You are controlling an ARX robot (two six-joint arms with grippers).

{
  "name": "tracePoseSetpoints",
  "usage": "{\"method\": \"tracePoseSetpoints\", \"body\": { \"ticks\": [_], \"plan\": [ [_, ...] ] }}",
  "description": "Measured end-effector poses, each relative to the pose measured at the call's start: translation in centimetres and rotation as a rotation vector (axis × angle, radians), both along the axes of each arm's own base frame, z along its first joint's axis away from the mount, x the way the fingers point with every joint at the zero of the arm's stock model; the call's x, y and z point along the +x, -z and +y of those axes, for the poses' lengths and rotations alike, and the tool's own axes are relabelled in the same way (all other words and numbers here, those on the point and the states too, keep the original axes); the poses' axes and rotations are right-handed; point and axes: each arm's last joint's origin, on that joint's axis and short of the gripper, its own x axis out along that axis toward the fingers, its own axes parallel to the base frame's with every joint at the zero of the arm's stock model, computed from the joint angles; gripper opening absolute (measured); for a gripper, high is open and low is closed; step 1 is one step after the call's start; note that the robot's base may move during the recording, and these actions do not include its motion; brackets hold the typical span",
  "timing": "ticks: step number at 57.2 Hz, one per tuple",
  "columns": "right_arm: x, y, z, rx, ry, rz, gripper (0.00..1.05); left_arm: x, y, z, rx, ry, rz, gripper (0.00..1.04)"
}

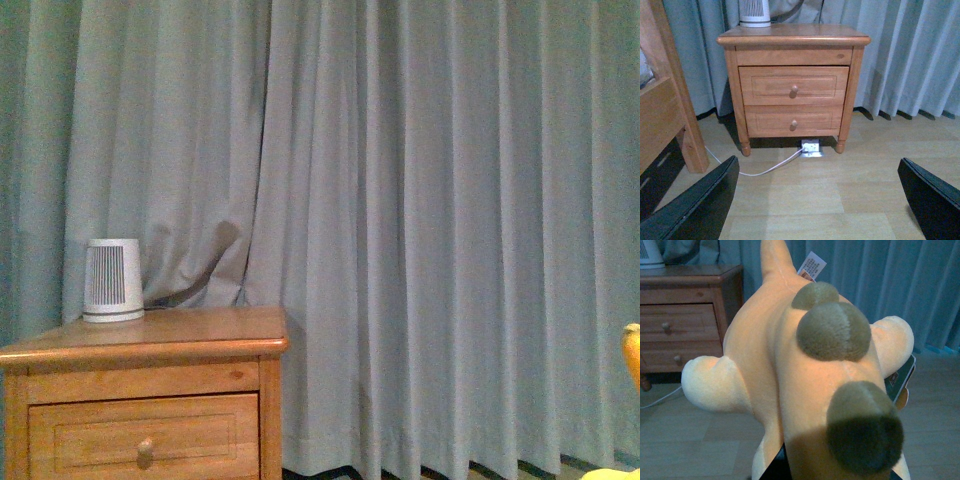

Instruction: Put away toys

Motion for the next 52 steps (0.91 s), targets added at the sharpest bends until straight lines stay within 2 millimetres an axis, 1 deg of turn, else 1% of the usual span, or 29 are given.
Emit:
{"method": "tracePoseSetpoints", "body": {
  "ticks": [38, 52],
  "plan": [
    [0.00, 0.00, 0.05, 0.000, -0.014, 0.000, 0.07, 0.00, -0.01, 0.04, 0.000, -0.009, -0.001, 0.98],
    [-0.01, -0.01, -0.02, 0.000, 0.007, -0.001, 0.07, 0.00, 0.00, 0.01, 0.000, -0.002, 0.000, 0.98]
  ]
}}
